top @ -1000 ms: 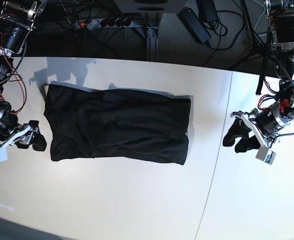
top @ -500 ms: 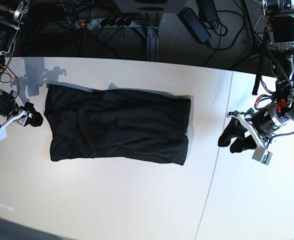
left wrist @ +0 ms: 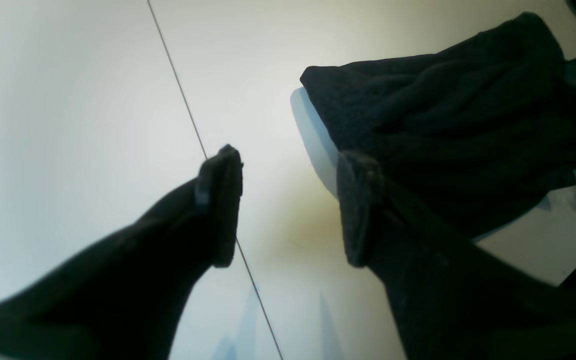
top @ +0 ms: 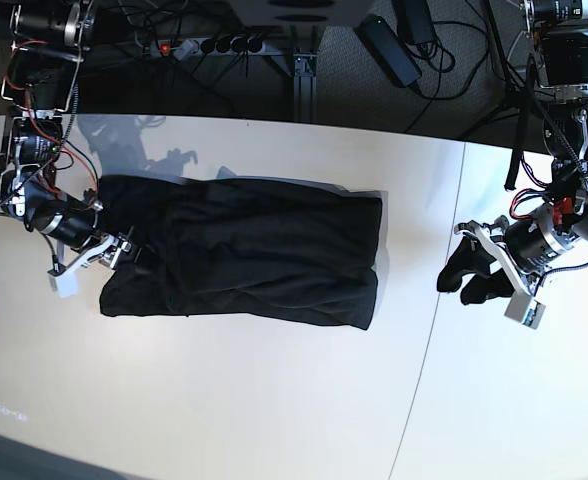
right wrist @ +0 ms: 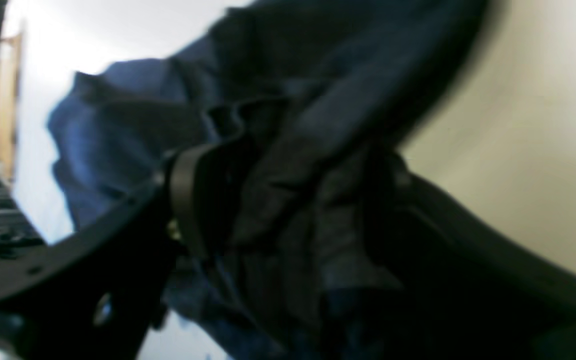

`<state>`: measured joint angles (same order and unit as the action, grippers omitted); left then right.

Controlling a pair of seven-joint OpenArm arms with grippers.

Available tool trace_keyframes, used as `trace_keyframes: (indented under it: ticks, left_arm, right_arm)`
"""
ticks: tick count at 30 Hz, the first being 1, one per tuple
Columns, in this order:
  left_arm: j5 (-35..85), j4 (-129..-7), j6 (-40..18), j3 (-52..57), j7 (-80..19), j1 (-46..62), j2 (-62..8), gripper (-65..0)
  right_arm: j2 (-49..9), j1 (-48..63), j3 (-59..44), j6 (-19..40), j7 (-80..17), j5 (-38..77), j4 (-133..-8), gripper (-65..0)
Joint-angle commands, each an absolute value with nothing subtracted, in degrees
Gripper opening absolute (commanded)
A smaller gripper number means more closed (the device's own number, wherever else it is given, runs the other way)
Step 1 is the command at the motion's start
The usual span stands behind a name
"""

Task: Fold the T-shirt properly
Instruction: 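Regrasp the strip's folded end with the right gripper, then drag the folded shirt with the right gripper away from the left gripper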

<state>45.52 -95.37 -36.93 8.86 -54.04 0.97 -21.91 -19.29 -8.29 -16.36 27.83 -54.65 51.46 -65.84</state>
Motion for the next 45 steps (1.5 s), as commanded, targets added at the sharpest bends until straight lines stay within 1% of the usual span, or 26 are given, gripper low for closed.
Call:
trace_keyframes:
  ticks: [1,4,5,6,7,8,9,14,18,22,26,28,32,36,40,45]
  left_arm:
    - [46.30,-96.38,-38.63,9.13,-53.19,0.05,-22.72,-31.1]
    - [46.04,-96.38,-38.61,9.13,-53.23,0.05,-22.72,-31.1]
    - [46.04,-96.38,-38.61,9.13,-53.23,0.05,-22.72,-31.1]
    - [46.06,-96.38,-38.61,9.13,-53.23,0.03,-22.72,-31.1]
    - [46.06,-96.38,-38.61,9.13,-53.23,0.05,-22.72,-31.1]
    - [46.06,-96.38,-38.61,9.13,-53.23,0.05,-22.72,-31.1]
    - [46.09,-96.38,-38.61,9.13,-53.23,0.05,-22.72,-31.1]
    - [46.09,-96.38,-38.61,9.13,-53.54,0.08,-22.74,-31.1]
    - [46.17,-96.38,-38.61,9.13,-55.02,0.40,-22.72,-31.1]
    - [46.94,-96.38,-38.63,9.13,-55.31,1.54,-22.68,-31.1]
    - [48.14,-96.38,-39.27,9.02,-55.35,3.77,-22.70,-31.1]
    - [49.19,-96.38,-40.00,8.80,-55.55,5.19,-22.61,-31.1]
    - [49.50,-96.38,-40.00,7.20,-55.51,7.57,-22.33,-31.1]
    - [49.19,-96.38,-40.00,3.05,-55.53,8.12,-21.28,-31.1]
    - [48.16,-96.38,-40.00,-2.17,-54.87,8.08,-18.35,-31.1]
    - [40.29,-96.36,-40.00,-7.29,-52.25,7.60,-13.56,-31.1]
  right_arm:
    - [-19.51,-8.23,-16.10,30.92,-57.41,48.86,-65.82,-24.1]
    - [-19.11,-8.23,-16.10,30.92,-57.36,48.75,-65.82,-25.1]
    - [-19.20,-8.23,-16.10,30.92,-57.12,48.14,-65.82,-29.1]
    - [-19.22,-8.25,-16.12,30.89,-56.55,46.92,-65.84,-36.6]
    - [-19.22,-8.23,-16.14,30.89,-55.66,45.60,-65.84,-46.8]
    - [-19.22,-8.21,-16.14,30.89,-54.83,44.27,-65.84,-59.0]
    - [-19.25,-8.23,-16.16,30.89,-54.11,42.98,-65.84,-65.0]
    - [-21.76,-8.91,-16.27,30.87,-51.18,38.11,-65.84,-65.0]
    - [-26.72,-9.89,-17.74,30.87,-51.24,36.86,-65.84,-65.0]
    - [-32.67,-11.33,-18.50,30.87,-52.23,38.85,-65.93,-65.0]
    - [-36.56,-15.00,-18.50,30.87,-56.12,43.38,-67.26,-65.0]
    - [-37.32,-17.72,-18.50,30.87,-58.15,44.71,-68.69,-65.0]
    - [-36.67,-22.57,-18.28,30.89,-63.86,48.42,-72.49,-65.0]
    - [-36.14,-24.67,-15.88,30.89,-64.51,48.45,-75.66,-65.0]
    - [-36.14,-25.26,-10.17,30.89,-64.53,47.94,-79.70,-65.0]
    - [-36.16,-25.36,-1.45,30.87,-64.53,45.39,-84.29,-65.0]
